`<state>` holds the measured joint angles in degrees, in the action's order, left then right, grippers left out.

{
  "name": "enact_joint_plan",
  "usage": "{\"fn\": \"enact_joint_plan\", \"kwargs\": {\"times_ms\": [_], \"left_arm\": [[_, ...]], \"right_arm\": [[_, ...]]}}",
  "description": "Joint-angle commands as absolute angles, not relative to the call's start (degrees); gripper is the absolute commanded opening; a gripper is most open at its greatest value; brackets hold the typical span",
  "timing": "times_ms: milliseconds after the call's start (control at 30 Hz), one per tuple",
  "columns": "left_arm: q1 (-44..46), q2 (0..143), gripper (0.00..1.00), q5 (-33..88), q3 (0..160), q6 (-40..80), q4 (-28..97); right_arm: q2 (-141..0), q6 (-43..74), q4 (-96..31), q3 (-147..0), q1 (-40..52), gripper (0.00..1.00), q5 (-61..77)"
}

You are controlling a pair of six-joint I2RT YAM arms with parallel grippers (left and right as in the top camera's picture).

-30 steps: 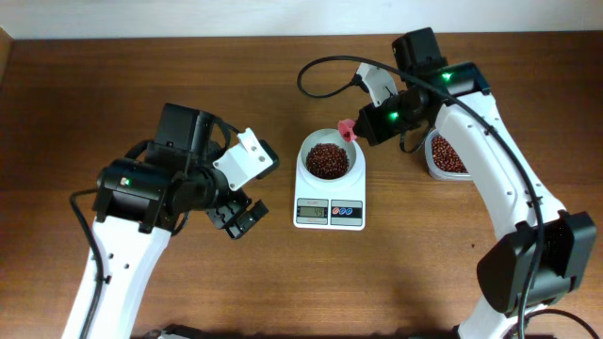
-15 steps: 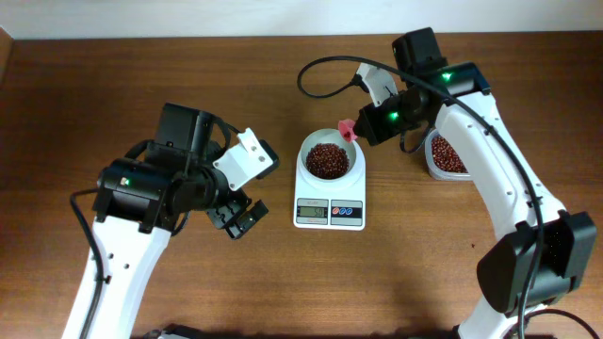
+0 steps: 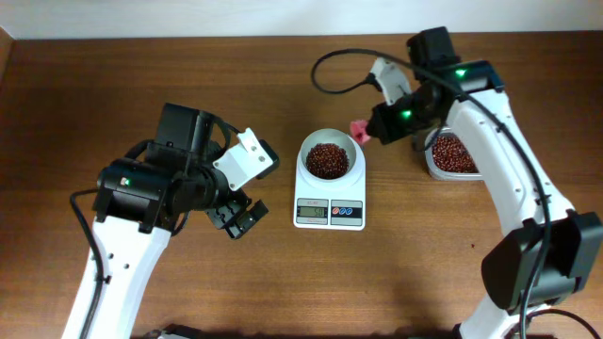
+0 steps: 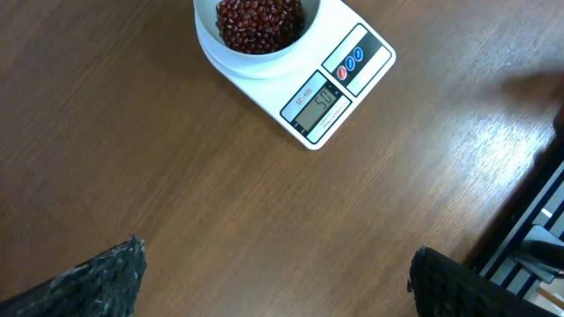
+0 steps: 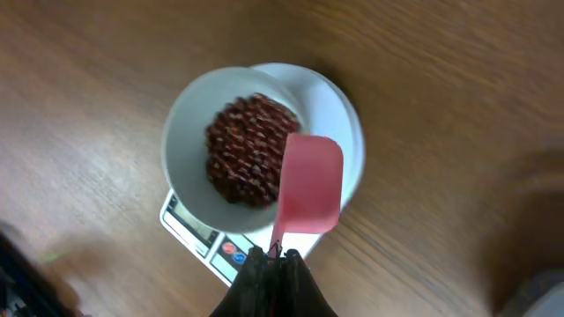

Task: Scoop and weigh 50g on scale
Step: 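Tilt the scoop to add a few beans into the bowl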

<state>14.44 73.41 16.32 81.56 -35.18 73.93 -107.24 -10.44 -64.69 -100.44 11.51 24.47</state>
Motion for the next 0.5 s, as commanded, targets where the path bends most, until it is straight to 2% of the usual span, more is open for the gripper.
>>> {"fn": "enact_joint_plan", "kwargs": {"times_ms": [0, 467], "left_arm": [[14.1, 73.5, 0.99, 17.2, 82.3, -36.3, 73.8], [14.1, 73.5, 0.99, 17.2, 82.3, -36.3, 73.8]], "right_arm": [[-106.2, -10.0, -65.9, -101.5, 7.6, 0.04, 23.9], [-106.2, -14.3, -71.2, -101.5, -13.7, 0.04, 22.5]]}}
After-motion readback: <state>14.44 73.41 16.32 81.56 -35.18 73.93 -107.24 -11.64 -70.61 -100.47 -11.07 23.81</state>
